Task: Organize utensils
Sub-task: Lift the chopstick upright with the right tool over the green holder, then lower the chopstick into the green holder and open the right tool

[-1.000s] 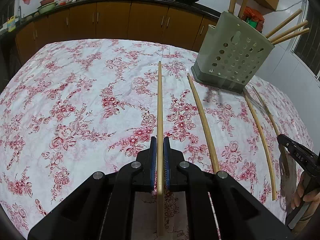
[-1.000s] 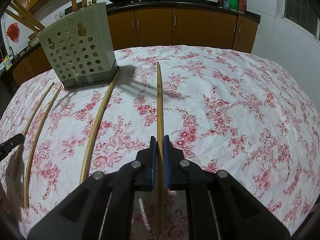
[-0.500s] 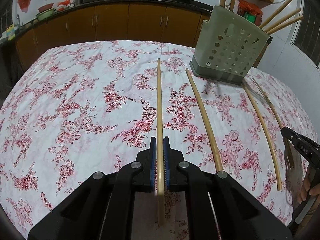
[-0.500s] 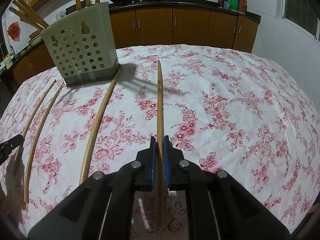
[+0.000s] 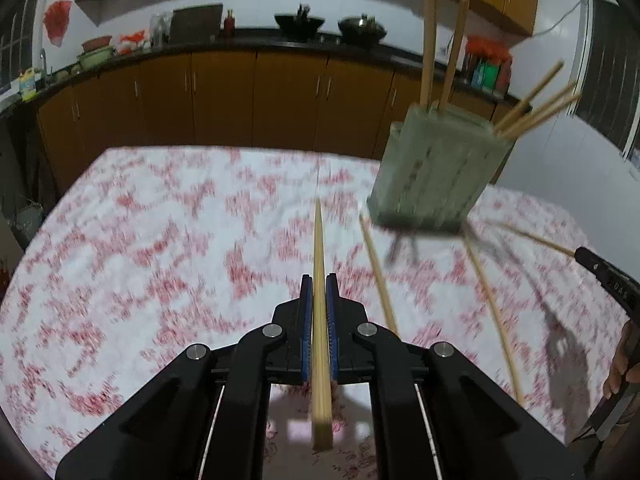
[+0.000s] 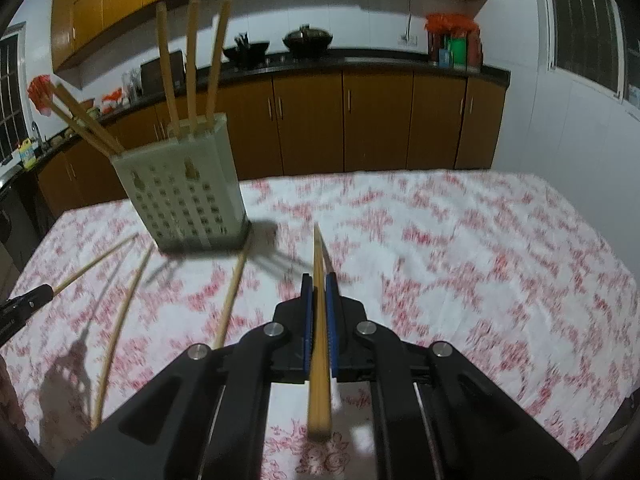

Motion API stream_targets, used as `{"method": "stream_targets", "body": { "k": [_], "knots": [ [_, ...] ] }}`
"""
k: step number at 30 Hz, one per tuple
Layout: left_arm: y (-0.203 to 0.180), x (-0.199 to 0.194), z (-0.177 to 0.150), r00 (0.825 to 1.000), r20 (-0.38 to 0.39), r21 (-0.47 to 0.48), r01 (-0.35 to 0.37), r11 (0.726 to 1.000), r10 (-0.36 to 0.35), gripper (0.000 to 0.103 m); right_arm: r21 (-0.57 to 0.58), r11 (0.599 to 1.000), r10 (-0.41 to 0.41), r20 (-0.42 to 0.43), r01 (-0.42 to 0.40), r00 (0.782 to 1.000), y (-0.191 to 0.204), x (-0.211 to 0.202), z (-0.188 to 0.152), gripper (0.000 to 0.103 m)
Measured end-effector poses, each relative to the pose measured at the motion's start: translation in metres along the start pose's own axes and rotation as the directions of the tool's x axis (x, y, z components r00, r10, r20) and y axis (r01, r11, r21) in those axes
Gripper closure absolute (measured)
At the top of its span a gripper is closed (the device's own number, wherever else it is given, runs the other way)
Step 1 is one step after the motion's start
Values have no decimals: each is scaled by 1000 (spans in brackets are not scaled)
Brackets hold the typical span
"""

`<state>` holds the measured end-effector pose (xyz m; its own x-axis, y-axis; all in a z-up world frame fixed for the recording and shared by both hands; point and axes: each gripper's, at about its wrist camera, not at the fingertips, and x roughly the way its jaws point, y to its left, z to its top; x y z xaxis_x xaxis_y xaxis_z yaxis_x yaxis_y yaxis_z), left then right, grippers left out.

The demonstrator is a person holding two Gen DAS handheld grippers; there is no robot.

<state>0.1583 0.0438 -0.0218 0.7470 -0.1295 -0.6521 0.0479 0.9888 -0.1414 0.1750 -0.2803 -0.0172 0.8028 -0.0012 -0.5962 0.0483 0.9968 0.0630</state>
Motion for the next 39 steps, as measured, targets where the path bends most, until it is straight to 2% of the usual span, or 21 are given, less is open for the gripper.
{"method": "stream_targets", "body": {
  "k": [10,16,22,27,30,32,37,39],
  "knots": [
    [3,-24,22,996,88,-28,19,999,-16,96,-3,1000,7,42,-7,999,6,-12,7,95],
    [5,-51,45,985,172,-24,34,999,-29,96,27,999,37,154,-41,987,3,-44,32,95],
    [-1,-76,64,969,242,-12,63,998,-58,96,44,990,117,232,-131,966,4,-76,59,95],
    [-17,-96,82,944,313,12,103,995,-102,96,36,971,216,298,-237,930,14,-104,81,95],
    [-32,-104,97,922,367,27,123,992,-124,96,20,959,259,342,-283,903,24,-118,95,95],
    [-40,-109,106,906,399,28,144,989,-143,96,3,956,271,373,-293,887,31,-124,106,95],
    [-61,-114,132,858,489,36,162,986,-159,96,-44,957,277,421,-285,864,50,-126,125,95],
    [-66,-112,140,848,506,37,161,986,-157,96,-68,960,275,433,-273,859,59,-122,133,95]
  ]
}}
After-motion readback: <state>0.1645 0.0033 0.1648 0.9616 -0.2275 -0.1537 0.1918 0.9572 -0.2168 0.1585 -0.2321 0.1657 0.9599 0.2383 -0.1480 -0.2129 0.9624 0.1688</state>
